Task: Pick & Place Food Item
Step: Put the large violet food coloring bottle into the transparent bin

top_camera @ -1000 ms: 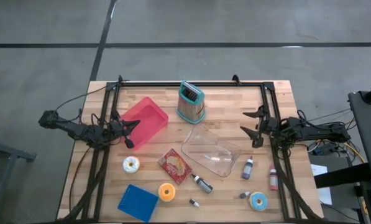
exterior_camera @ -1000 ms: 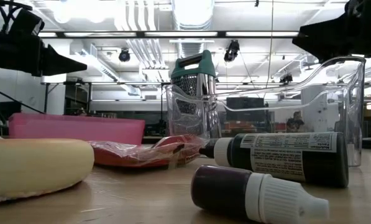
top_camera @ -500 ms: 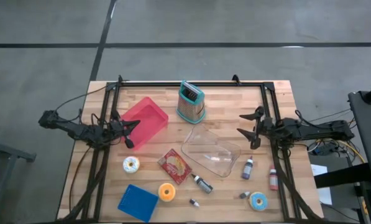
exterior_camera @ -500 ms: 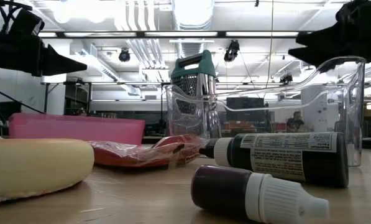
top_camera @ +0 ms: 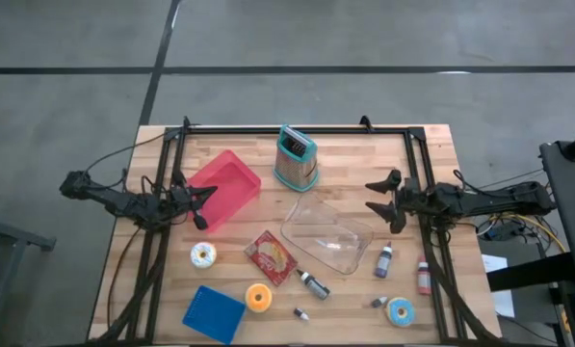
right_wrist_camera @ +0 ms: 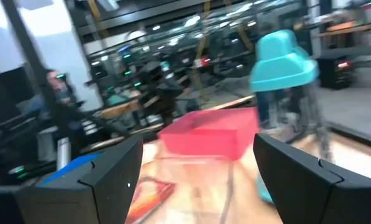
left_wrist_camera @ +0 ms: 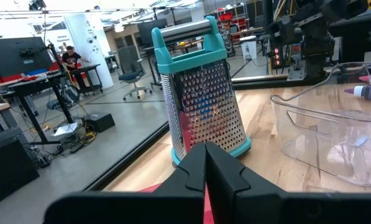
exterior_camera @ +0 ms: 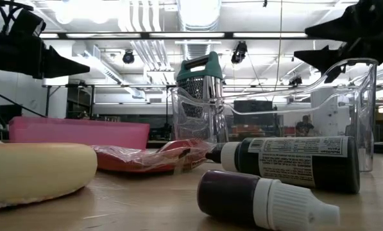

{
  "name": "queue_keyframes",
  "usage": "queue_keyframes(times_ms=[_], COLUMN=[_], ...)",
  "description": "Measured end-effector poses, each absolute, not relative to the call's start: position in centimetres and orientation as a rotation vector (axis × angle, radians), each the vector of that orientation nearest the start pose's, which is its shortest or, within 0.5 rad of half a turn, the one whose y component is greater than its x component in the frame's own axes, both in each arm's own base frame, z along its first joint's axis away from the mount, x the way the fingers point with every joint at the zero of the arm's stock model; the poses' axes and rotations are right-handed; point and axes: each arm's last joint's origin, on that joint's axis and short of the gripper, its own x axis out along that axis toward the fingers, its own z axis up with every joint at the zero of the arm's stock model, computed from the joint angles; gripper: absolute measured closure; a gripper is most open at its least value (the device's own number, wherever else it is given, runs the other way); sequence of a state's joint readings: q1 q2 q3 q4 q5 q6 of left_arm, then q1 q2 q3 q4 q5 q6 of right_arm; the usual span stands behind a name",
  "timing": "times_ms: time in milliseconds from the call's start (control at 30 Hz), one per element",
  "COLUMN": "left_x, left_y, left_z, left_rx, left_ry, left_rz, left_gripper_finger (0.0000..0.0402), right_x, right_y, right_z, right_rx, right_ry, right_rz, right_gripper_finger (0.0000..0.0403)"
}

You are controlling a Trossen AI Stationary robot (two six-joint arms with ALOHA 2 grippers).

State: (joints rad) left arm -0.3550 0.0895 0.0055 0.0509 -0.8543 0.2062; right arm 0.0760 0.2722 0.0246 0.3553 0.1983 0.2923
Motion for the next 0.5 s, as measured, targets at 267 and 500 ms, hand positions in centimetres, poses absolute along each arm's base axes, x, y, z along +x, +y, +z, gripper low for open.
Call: queue_keyframes(times_ms=[267,500], left_x=[9.5,9.5], left_y=[-1.2,-1.2], left_z=[16.4,16.4], left_rx=[0.221,0.22], left_ry=[0.079,0.078], left_rz=[0.495,0.495], left_gripper_finger=[0.0396,0.0396], right_x=[11.4,11.4], right_y=[0.5,0.2], right_z=[18.8,19.4], right_rx=[0.308,0.357], right_ry=[-0.127,-0.153], right_rz=[-0.035,-0.136], right_gripper_finger=[0.0101,0.0101])
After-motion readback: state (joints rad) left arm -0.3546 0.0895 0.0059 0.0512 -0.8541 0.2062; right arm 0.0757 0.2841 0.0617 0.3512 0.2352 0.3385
